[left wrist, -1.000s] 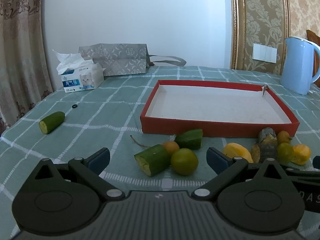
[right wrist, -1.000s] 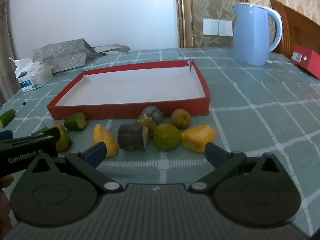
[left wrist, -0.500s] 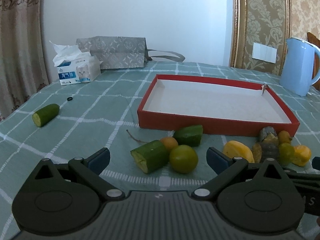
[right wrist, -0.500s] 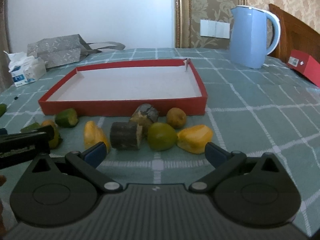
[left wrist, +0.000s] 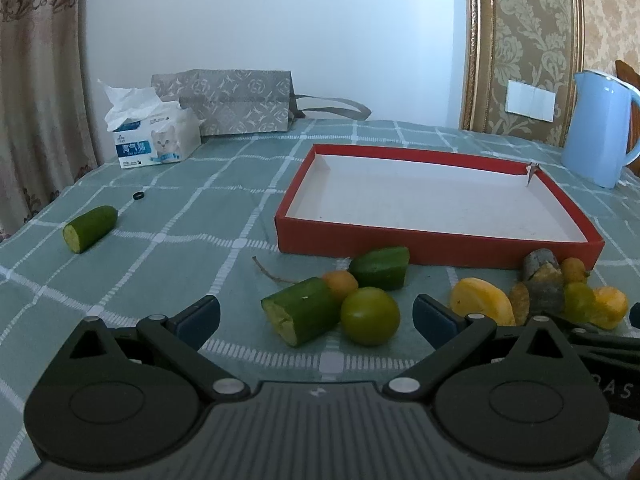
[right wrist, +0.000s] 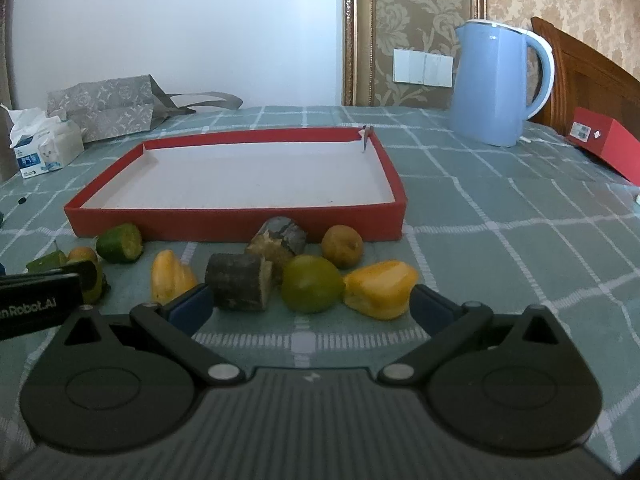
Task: Organize fruits
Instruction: 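Move the left tool toward the cucumber chunk beside the tray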
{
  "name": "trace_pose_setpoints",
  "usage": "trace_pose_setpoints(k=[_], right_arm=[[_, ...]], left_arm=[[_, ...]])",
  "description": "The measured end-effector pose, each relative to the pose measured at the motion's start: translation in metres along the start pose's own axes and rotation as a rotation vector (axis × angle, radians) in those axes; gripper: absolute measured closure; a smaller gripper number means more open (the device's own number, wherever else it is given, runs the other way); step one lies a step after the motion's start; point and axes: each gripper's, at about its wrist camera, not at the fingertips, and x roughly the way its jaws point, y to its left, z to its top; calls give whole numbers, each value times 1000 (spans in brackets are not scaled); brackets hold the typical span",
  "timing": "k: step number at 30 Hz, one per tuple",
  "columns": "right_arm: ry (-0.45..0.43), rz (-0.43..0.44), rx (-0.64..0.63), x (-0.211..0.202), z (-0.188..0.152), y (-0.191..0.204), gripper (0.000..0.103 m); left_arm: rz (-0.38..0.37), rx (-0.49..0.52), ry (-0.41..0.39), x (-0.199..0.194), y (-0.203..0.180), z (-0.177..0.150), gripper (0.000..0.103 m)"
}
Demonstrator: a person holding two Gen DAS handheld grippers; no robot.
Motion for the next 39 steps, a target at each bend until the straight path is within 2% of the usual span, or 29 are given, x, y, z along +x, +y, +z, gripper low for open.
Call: trace_pose_setpoints(k=[31, 39], right_arm=[[13, 14, 44, 6, -1, -7, 0], [-6, 6, 77, 1, -4, -18, 0]], left_arm=[[-6, 24, 16, 5, -3, -2, 0], [-29, 57, 30, -5, 17, -14, 0]])
